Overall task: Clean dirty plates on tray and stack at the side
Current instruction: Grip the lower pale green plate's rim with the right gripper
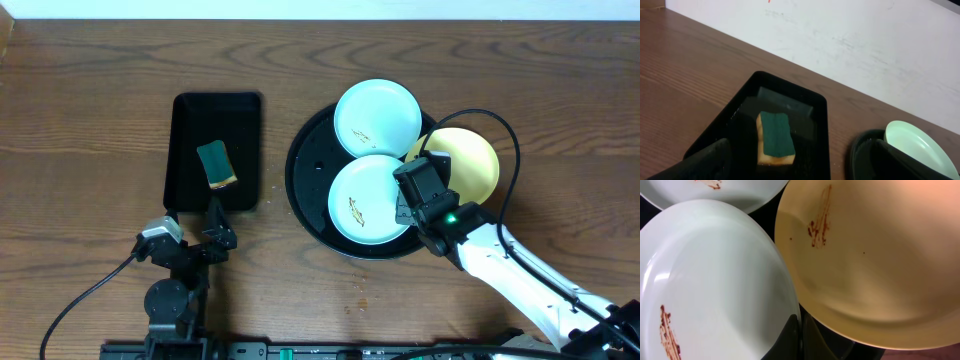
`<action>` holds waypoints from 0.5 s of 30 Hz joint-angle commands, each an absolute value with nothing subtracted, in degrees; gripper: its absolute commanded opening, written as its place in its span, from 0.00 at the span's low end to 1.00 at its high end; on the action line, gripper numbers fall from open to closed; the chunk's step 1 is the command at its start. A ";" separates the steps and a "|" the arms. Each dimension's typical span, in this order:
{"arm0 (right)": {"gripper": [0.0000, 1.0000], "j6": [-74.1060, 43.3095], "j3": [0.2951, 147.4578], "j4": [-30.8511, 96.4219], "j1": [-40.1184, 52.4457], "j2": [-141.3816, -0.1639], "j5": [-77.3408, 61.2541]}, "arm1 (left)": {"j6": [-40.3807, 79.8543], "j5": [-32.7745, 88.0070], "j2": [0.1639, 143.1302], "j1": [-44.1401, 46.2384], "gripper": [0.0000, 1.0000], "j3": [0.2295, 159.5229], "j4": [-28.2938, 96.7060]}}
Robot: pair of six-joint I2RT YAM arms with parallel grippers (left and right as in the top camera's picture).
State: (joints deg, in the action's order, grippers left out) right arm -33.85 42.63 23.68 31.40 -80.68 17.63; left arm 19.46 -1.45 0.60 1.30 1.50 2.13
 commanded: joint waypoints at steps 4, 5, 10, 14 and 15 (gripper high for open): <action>0.01 -33.15 42.19 22.65 31.05 -83.29 19.03 | 19.09 -1.93 0.30 1.48 0.88 0.23 4.05; 0.01 -33.15 42.19 22.46 31.05 -83.74 19.03 | 19.09 -1.93 0.30 1.48 0.88 0.23 4.05; 0.01 -33.15 42.19 22.44 31.05 -84.66 19.03 | 19.09 -1.93 0.30 1.48 0.88 0.23 4.05; 0.01 -33.12 42.22 22.04 31.05 -84.66 19.03 | 19.09 -1.93 0.30 1.48 0.88 0.23 4.05; 0.01 -33.15 42.22 22.04 31.05 -84.66 19.03 | 19.09 -1.93 0.30 1.48 0.88 0.23 4.05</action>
